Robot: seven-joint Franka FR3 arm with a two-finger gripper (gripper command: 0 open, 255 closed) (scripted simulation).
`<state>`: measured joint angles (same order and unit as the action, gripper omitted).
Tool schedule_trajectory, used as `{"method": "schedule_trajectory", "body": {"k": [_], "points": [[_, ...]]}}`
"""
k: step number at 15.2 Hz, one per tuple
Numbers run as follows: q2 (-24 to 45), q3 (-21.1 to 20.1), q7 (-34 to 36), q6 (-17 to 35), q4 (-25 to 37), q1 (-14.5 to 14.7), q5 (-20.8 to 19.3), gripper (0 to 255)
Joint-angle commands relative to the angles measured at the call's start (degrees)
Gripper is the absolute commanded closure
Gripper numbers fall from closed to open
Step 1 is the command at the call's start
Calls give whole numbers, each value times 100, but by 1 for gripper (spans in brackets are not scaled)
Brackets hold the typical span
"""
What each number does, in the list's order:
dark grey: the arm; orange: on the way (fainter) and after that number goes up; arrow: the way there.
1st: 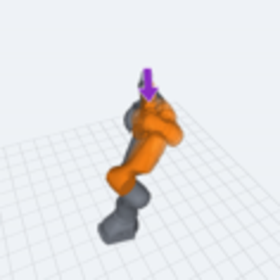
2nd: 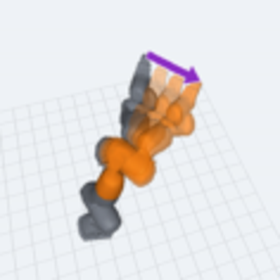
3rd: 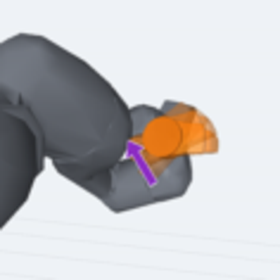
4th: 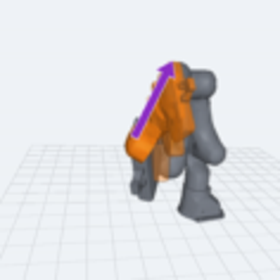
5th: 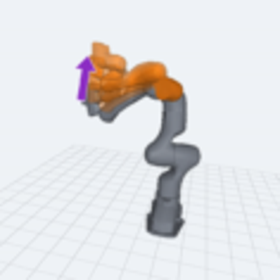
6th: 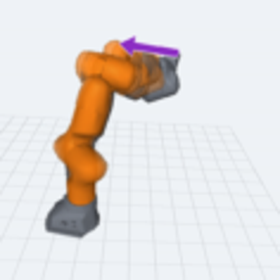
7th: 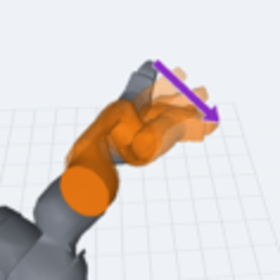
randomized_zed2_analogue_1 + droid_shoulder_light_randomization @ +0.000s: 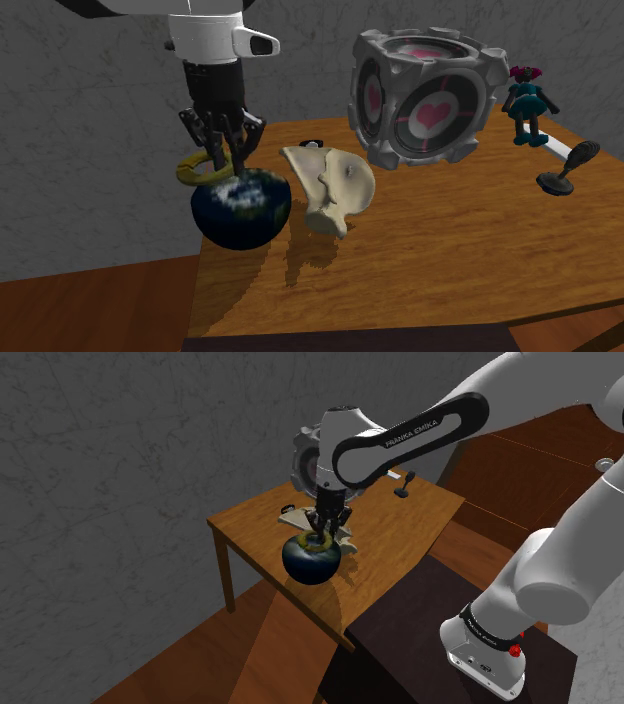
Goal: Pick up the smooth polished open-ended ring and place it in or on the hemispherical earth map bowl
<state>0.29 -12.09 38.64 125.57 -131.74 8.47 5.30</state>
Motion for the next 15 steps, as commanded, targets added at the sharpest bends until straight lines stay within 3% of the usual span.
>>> {"method": "schedule_trajectory", "body": {"k": [1, 15], "points": [[18, 141, -252, -75, 73, -142, -46, 255], [752, 229, -371, 869, -155, -206, -173, 255]]}}
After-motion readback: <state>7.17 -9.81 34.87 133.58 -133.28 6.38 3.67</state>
